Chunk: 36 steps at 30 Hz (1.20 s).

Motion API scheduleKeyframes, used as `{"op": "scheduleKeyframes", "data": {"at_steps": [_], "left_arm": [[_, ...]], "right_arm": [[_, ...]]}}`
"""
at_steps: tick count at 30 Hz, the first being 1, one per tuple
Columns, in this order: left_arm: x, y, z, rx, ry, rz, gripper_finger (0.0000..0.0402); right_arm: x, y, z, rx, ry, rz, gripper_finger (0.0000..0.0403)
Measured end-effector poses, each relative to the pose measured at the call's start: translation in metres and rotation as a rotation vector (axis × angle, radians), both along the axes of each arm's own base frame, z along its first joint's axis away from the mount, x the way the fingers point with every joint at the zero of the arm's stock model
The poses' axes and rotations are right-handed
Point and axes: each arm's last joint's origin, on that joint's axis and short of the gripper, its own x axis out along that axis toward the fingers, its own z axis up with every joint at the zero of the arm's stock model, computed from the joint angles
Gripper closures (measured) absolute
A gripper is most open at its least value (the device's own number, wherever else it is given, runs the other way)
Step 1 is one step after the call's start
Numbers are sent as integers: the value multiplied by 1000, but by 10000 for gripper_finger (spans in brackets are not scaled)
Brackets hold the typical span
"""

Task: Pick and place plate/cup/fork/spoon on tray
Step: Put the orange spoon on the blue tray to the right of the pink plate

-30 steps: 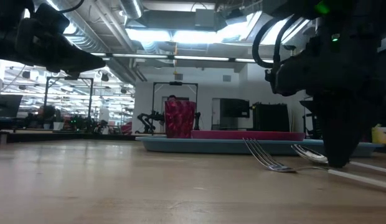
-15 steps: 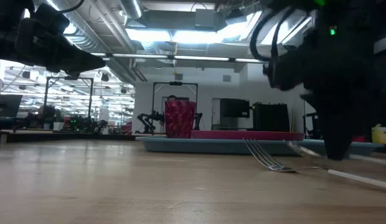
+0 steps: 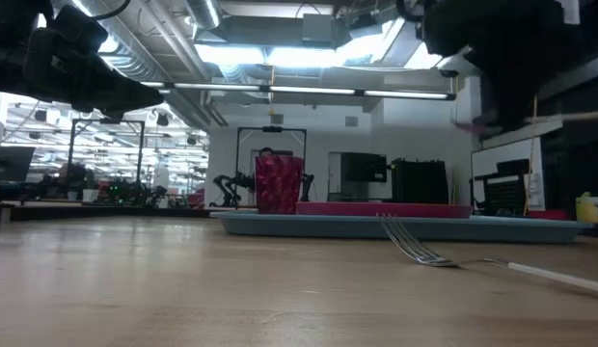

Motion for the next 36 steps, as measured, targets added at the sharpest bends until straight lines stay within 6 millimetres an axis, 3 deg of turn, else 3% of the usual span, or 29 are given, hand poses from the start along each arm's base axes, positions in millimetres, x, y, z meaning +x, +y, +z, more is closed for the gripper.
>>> {"op": "scheduleKeyframes", "data": {"at_steps": [4,10,17,22,27,36], "left_arm": [[0,0,0,0,0,0,319],[0,0,0,0,0,0,319],[0,0,0,0,0,0,319],[0,0,0,0,0,0,319],[0,0,0,0,0,0,319],[0,0,0,0,0,0,319]], "right_arm": [[-13,-27,17,-112,-63,-97,398],[-32,-74,14,-188,-88,-250,398],[-56,-136,-6,-218,-124,-342,397],[-69,-170,-39,-128,-187,-362,397],[-82,-186,-66,-72,-190,-426,397],[-98,-193,-84,-64,-142,-493,397]]}}
